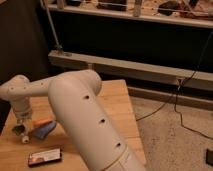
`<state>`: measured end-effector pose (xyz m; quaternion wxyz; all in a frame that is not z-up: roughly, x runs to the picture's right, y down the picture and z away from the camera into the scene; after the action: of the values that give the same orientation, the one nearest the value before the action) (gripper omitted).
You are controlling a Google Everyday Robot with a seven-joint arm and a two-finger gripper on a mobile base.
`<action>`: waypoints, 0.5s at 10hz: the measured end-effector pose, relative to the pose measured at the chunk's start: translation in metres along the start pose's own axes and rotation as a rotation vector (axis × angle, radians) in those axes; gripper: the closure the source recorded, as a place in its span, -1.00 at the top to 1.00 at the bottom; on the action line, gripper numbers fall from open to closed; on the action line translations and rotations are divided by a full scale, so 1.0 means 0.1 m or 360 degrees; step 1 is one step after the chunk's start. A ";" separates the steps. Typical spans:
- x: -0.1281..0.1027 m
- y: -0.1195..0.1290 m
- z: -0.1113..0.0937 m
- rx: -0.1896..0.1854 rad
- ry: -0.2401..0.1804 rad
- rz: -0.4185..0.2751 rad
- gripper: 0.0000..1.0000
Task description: Place the pepper on the white sponge
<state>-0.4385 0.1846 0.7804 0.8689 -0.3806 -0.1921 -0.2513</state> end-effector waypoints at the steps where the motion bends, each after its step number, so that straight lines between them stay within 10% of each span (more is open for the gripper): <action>1: 0.00 0.01 -0.01 0.0001 0.0003 0.0001 -0.57; 5: 0.13 0.17 0.00 -0.0010 0.0017 0.0083 -0.57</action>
<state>-0.4181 0.1910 0.7779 0.8750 -0.3869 -0.1766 -0.2314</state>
